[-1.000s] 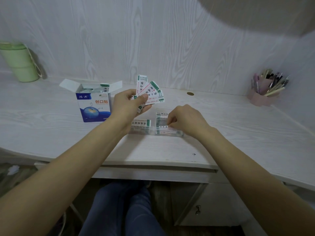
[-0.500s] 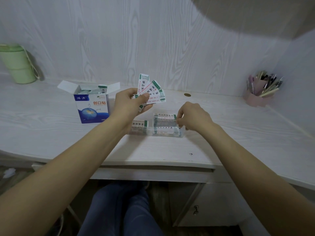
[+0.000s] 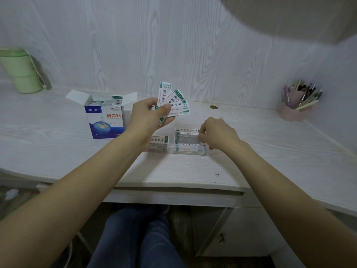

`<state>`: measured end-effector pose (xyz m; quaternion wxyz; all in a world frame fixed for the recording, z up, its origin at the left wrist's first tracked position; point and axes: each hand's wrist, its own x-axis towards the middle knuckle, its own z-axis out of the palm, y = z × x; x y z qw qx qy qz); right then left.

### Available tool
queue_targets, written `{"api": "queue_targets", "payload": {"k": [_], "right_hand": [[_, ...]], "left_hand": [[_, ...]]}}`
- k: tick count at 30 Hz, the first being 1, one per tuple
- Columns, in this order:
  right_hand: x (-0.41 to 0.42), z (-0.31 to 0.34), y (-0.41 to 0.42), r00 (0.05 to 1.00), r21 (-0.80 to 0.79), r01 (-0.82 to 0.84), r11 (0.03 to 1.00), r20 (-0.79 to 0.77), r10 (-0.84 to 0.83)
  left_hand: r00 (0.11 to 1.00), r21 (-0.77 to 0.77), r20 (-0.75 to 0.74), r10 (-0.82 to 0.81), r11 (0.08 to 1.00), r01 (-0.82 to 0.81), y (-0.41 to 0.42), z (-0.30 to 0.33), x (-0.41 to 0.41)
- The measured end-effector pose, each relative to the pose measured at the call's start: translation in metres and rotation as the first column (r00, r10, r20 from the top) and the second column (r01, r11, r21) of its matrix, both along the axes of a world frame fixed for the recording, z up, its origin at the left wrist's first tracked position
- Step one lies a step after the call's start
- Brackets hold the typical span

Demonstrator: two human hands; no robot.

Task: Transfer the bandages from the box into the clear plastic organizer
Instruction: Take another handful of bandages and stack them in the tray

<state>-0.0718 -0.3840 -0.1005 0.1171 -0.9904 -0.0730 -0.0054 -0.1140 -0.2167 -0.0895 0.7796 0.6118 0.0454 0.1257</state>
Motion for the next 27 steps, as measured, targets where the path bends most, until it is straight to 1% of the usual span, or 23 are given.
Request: {"api": "queue_targets", "payload": {"k": [3, 7, 9, 10, 11, 12, 13, 14, 15, 16, 17, 18, 20, 23, 27], "right_hand": [[-0.001, -0.001, 0.000, 0.999, -0.004, -0.009, 1.000, -0.052, 0.009], [0.000, 0.002, -0.002, 0.997, 0.003, -0.034, 0.999, -0.068, 0.035], [0.000, 0.005, -0.004, 0.998, 0.022, -0.048, 0.999, -0.033, 0.049], [0.000, 0.007, -0.005, 0.999, 0.057, -0.054, 0.997, 0.002, 0.054], [-0.002, 0.010, -0.005, 0.998, 0.139, -0.063, 0.988, 0.036, 0.059], [-0.005, 0.014, -0.005, 0.996, 0.284, -0.080, 0.956, 0.049, 0.069], [-0.009, 0.019, -0.005, 0.995, 0.468, -0.096, 0.879, 0.028, 0.094], [-0.013, 0.023, -0.004, 0.990, 0.643, -0.093, 0.760, -0.021, 0.139], [-0.017, 0.026, -0.002, 0.980, 0.766, -0.071, 0.638, -0.066, 0.188], [-0.019, 0.027, 0.000, 0.971, 0.833, -0.053, 0.551, -0.087, 0.224], [-0.020, 0.026, 0.003, 0.968, 0.867, -0.049, 0.497, -0.081, 0.237], [-0.020, 0.024, 0.006, 0.972, 0.885, -0.054, 0.462, -0.058, 0.226], [-0.020, 0.020, 0.009, 0.987, 0.907, -0.058, 0.417, -0.012, 0.163], [-0.021, 0.018, 0.009, 0.995, 0.916, -0.057, 0.398, 0.017, 0.103], [-0.022, 0.011, 0.009, 0.993, 0.911, -0.096, 0.400, 0.061, 0.100]], "left_hand": [[1.000, -0.001, -0.004, -0.009, 1.000, 0.009, 0.000, 0.000, 0.000], [1.000, 0.001, -0.006, -0.014, 1.000, 0.014, -0.001, -0.001, 0.000], [1.000, 0.005, -0.008, -0.019, 1.000, 0.019, -0.002, -0.001, 0.001], [1.000, 0.006, -0.011, -0.021, 1.000, 0.021, -0.002, -0.002, 0.001], [1.000, 0.005, -0.014, -0.021, 1.000, 0.021, -0.001, -0.002, 0.001], [1.000, 0.002, -0.015, -0.022, 1.000, 0.022, -0.001, -0.003, 0.001], [1.000, 0.000, -0.017, -0.025, 1.000, 0.025, -0.001, -0.004, 0.002], [0.999, 0.002, -0.019, -0.028, 1.000, 0.028, -0.001, -0.004, 0.002], [0.999, 0.010, -0.023, -0.034, 0.999, 0.034, -0.001, -0.006, 0.003], [0.999, 0.021, -0.028, -0.045, 0.999, 0.046, -0.002, -0.006, 0.002], [0.997, 0.027, -0.034, -0.062, 0.998, 0.063, -0.002, -0.007, 0.002], [0.996, 0.027, -0.040, -0.084, 0.996, 0.085, -0.003, -0.008, 0.002], [0.992, 0.026, -0.050, -0.119, 0.992, 0.121, -0.003, -0.009, 0.002], [0.989, 0.047, -0.064, -0.132, 0.990, 0.136, -0.002, -0.009, 0.001], [0.992, 0.110, -0.069, -0.109, 0.987, 0.116, 0.000, -0.012, 0.000]]}}
